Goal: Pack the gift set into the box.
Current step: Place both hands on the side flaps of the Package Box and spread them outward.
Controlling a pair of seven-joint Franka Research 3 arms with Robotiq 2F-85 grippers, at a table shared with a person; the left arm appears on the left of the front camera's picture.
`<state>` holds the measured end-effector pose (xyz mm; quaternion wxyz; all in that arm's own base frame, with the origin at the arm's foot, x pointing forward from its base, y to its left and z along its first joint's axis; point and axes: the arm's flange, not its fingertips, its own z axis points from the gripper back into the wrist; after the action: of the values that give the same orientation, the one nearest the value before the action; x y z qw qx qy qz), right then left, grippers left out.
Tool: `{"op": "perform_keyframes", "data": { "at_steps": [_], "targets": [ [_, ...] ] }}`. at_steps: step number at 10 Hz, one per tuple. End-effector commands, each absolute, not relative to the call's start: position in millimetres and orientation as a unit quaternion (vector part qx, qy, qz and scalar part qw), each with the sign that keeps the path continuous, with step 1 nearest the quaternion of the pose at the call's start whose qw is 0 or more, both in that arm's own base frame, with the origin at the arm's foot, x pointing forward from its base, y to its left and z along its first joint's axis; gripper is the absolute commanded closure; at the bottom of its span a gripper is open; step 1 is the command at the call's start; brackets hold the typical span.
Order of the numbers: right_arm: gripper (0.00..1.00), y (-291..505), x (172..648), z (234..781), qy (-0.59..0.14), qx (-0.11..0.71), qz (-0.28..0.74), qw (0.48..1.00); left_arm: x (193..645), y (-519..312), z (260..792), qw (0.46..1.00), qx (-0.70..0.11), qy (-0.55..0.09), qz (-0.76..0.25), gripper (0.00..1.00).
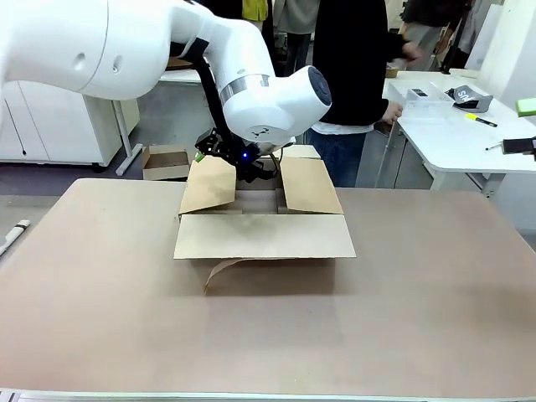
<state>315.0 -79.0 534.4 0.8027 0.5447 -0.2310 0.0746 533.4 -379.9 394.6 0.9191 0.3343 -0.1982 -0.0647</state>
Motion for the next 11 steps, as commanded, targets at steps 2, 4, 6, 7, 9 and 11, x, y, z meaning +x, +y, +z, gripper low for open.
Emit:
{"op": "perform_keyframes", "data": {
  "at_steps": [2,4,6,7,9,11],
  "targets": [
    [0.00,-78,318,536,-0.243,0.553,0.084,0.793,529,-369,409,0.908,0.349,-0.228,-0.050,0.00],
    [0.00,-78,318,536,-0.243,0.553,0.084,0.793,534,-359,426,0.911,0.336,-0.238,-0.032,0.00],
    [0.00,-78,318,536,-0.243,0.553,0.084,0.793,538,-339,454,0.917,0.312,-0.249,-0.003,0.00],
    [0.00,-78,318,536,-0.243,0.553,0.084,0.793,539,-326,468,0.918,0.303,-0.254,0.017,0.00],
    [0.00,-78,318,536,-0.243,0.553,0.084,0.793,538,-305,478,0.933,0.267,-0.239,0.037,0.00],
    [0.00,-78,318,536,-0.243,0.553,0.084,0.793,531,-274,486,0.947,0.219,-0.225,0.071,0.00]
  ]
}}
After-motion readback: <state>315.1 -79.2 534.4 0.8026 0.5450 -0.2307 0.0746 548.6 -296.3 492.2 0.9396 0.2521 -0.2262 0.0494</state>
